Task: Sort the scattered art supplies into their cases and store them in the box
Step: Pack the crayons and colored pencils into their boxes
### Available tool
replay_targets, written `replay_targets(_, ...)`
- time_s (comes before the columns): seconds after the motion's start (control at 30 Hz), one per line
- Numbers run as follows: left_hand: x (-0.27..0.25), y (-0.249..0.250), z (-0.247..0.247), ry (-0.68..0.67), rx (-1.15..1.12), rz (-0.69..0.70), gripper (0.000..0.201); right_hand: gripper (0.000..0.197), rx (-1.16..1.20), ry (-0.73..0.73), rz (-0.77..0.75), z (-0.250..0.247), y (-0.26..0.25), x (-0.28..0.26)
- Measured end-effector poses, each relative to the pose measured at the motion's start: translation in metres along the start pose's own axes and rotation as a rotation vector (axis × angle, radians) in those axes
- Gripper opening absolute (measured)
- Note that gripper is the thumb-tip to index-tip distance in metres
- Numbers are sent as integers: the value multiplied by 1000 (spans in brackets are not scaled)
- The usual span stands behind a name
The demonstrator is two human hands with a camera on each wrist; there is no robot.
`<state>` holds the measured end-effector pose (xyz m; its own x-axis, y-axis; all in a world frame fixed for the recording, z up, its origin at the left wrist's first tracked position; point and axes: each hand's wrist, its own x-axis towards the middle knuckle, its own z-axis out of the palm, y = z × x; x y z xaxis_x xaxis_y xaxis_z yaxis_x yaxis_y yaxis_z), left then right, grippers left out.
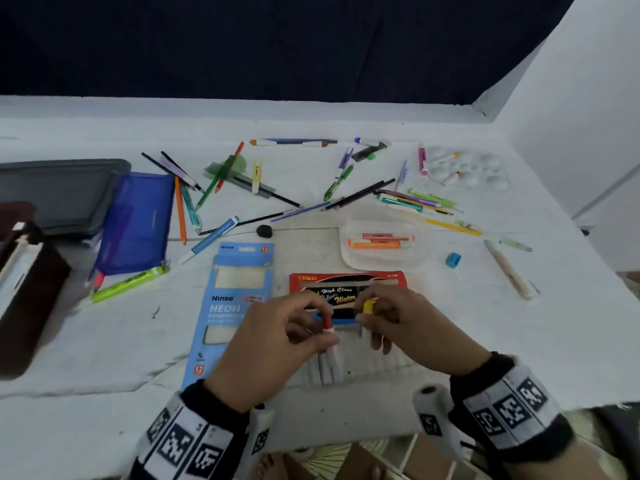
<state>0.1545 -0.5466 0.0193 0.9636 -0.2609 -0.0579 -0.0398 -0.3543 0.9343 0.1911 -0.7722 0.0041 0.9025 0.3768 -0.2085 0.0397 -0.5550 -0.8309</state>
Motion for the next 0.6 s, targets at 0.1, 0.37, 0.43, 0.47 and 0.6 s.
replay_targets(0.1, -6, -1, 17, 66, 73, 1, 19, 7, 31, -95, 20, 3, 8, 2)
replay_targets(0.37, 2, -17, 47, 85, 319, -75, 19, 10, -42, -183, 2, 5, 15, -6)
replay_targets(0.43, 3, -18, 52, 80, 374, -97, 20, 10, -19, -190, 3, 4, 14, -6)
replay_targets(0.47, 3, -19, 53, 82, 404, -106, 22, 11, -25, -192, 0, 4, 13, -6)
replay_targets(0.6, 3, -19, 54, 32, 564, -130, 36, 15, -66, -208, -1, 3, 13, -5)
